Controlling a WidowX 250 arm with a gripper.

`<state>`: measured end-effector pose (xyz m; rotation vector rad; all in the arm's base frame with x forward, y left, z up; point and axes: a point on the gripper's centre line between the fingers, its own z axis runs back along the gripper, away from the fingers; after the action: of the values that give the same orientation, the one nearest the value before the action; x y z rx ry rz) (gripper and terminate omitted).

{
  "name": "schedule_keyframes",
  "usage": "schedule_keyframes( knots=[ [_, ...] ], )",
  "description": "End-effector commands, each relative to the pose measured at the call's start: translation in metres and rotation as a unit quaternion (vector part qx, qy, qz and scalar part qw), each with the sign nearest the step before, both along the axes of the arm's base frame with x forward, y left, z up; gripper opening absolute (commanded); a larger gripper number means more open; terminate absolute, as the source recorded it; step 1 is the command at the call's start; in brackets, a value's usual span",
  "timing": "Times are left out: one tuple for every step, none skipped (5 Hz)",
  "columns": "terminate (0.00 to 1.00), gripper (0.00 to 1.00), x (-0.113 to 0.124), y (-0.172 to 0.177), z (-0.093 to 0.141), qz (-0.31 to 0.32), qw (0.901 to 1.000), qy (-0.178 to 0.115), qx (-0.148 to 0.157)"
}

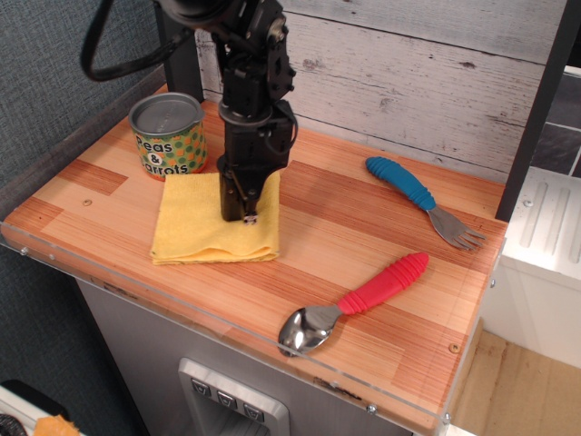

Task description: Moved the cloth to the left end of table away from utensils

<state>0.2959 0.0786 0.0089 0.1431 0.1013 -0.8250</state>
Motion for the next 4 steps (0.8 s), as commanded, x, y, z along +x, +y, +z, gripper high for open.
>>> schedule_keyframes(
  knots=[
    [0.00, 0.00, -0.023, 0.019, 0.016, -0.022, 0.9991, -0.028, -0.023],
    [0.00, 0.00, -0.031, 0.025, 0.016, -0.023, 0.9993, -0.021, -0.022],
    [0.00, 0.00, -0.030, 0.032, 0.014, -0.016, 0.9994, -0.024, -0.022],
    [0.00, 0.00, -0.031, 0.040, 0.015, -0.001, 0.9993, -0.035, -0.015]
  ],
)
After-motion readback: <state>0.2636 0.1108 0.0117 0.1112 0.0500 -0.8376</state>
